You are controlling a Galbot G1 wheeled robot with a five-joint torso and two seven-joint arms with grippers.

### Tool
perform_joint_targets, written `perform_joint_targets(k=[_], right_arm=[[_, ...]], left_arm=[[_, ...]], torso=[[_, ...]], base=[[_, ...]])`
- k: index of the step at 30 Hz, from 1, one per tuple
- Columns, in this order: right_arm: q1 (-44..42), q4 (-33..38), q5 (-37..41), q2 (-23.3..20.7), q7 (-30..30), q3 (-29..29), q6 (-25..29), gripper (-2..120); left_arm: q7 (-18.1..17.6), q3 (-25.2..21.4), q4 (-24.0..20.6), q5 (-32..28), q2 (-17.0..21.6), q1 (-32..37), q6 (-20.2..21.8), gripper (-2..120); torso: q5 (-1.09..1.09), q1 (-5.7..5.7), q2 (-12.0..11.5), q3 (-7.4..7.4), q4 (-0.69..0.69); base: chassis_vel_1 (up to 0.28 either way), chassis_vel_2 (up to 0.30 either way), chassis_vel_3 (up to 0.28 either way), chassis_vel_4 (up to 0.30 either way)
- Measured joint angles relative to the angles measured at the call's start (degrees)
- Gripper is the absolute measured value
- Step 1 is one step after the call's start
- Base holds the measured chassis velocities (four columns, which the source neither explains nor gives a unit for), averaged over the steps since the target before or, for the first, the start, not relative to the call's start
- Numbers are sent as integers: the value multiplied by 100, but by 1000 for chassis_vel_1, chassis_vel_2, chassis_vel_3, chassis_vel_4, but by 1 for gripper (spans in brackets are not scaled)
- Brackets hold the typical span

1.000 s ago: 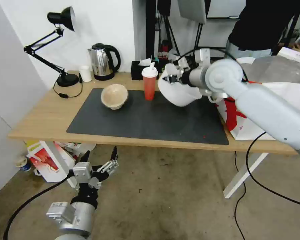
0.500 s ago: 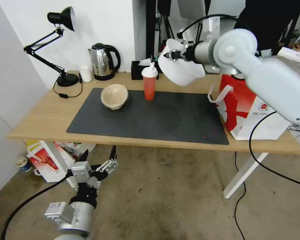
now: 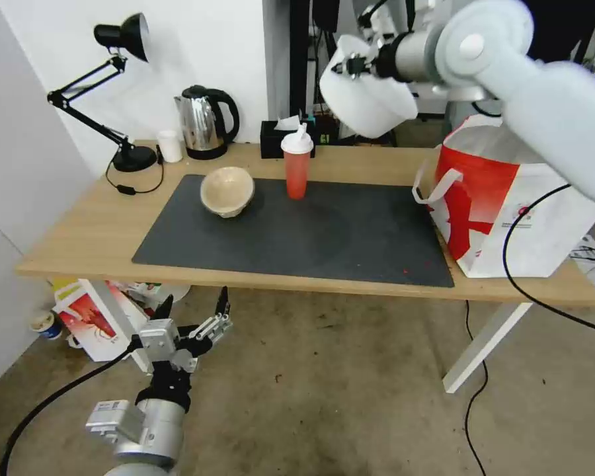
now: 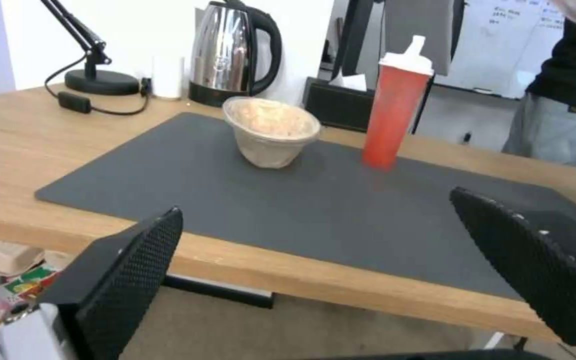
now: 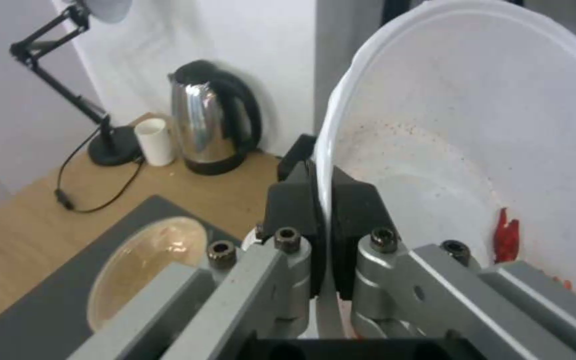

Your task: Pick up the trash from the table and place it into the takeout bag.

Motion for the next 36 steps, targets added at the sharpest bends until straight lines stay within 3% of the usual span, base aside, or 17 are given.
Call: perform_joint_targets(k=[17, 24, 36], right_arm=[[147, 167, 79, -811, 7, -32, -5, 0], [-136, 380, 98, -1486, 19, 157, -6, 0], [-614, 695, 117, -2214, 15, 552, -6, 0]], left_arm=[[28, 21, -89, -26, 104, 8, 31, 100], [32, 24, -116, -71, 202, 0, 37, 100], [49, 100, -75, -80, 289, -20, 38, 100]], torso=[[0, 0, 0, 0, 0], [1, 0, 0, 0, 0], [0, 0, 0, 0, 0]], base=[[0, 0, 0, 0], [0, 0, 0, 0], [0, 0, 0, 0]])
